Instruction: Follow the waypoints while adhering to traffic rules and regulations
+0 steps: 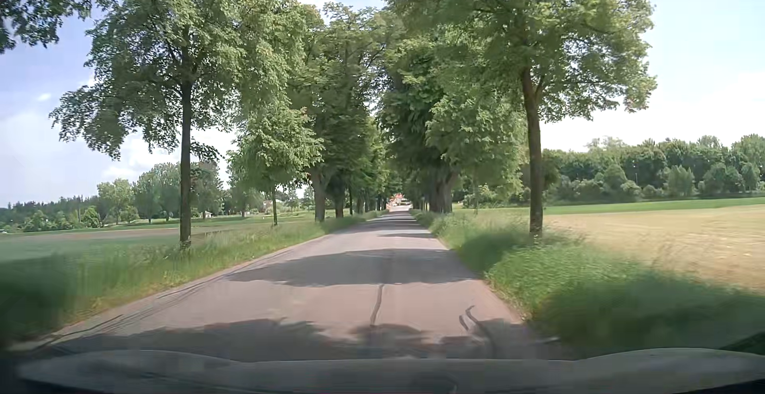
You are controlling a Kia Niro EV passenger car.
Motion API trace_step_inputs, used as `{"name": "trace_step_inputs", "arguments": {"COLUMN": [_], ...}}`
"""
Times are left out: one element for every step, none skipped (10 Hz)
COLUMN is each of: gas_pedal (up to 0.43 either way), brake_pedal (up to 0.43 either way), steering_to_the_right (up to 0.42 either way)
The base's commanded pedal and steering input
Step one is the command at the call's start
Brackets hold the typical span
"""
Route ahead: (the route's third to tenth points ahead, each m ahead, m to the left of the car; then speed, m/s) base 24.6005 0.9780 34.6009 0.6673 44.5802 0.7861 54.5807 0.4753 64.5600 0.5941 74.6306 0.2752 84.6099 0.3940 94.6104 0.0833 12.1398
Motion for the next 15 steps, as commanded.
{"name": "trace_step_inputs", "arguments": {"gas_pedal": [0.157, 0.157, 0.157, 0.157, 0.157, 0.157, 0.157, 0.157, 0.157, 0.157, 0.157, 0.157, 0.157, 0.157, 0.15], "brake_pedal": [0.0, 0.0, 0.0, 0.0, 0.0, 0.0, 0.0, 0.0, 0.0, 0.0, 0.0, 0.0, 0.0, 0.0, 0.0], "steering_to_the_right": [-0.008, -0.01, -0.01, -0.007, -0.004, -0.004, -0.004, -0.002, -0.001, -0.002, -0.004, -0.006, -0.007, -0.006, -0.006]}}
